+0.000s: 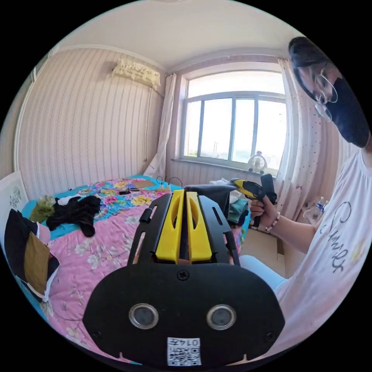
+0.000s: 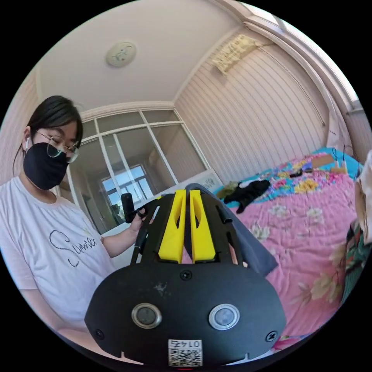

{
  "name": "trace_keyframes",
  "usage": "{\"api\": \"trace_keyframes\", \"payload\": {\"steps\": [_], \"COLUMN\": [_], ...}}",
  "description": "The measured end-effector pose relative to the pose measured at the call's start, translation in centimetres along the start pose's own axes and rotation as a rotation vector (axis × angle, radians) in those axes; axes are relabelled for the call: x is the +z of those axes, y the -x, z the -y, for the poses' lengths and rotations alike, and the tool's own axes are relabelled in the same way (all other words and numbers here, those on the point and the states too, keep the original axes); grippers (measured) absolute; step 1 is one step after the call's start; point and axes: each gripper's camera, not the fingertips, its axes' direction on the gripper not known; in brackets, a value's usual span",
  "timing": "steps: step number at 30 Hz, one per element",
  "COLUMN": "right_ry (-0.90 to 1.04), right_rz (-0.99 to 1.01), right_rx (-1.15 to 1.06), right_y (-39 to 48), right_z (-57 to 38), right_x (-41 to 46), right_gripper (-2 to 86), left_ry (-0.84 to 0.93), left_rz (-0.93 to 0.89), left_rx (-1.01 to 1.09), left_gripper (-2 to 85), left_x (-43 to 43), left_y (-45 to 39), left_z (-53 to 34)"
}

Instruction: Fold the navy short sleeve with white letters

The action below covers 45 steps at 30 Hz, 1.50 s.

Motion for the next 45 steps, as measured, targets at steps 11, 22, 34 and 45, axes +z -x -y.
{"api": "trace_keyframes", "payload": {"steps": [11,22,34,45], "right_ry": [-0.174,0.257,0.719,0.938], "right_rz": [-0.142,-0.537,-0.651,-0.606], "right_rx": [-0.480,-0.518,0.008,0.428], "right_y": [18.7,12.4,-15.0,-19.3], "right_z": [10.7,12.4,8.7,-9.1], "right_x": [-1.8,12.8,33.5,21.6], "right_gripper": [0.5,0.3,1.3,6.9], "left_ry": [-0.388,-0.049,0.377,0.803], "left_rz": [-0.005,0.158,0.334,0.116], "left_rx": [0.201,-0.034,-0.406,-0.758], "left_gripper": [-1.0,-1.0,-1.0,1.3], "left_x": [-15.7,-4.4,16.9,8.3], "left_y": [-5.1,10.7,36.4,32.5], "left_z": [10.4,9.5,-1.7,-26.4]}}
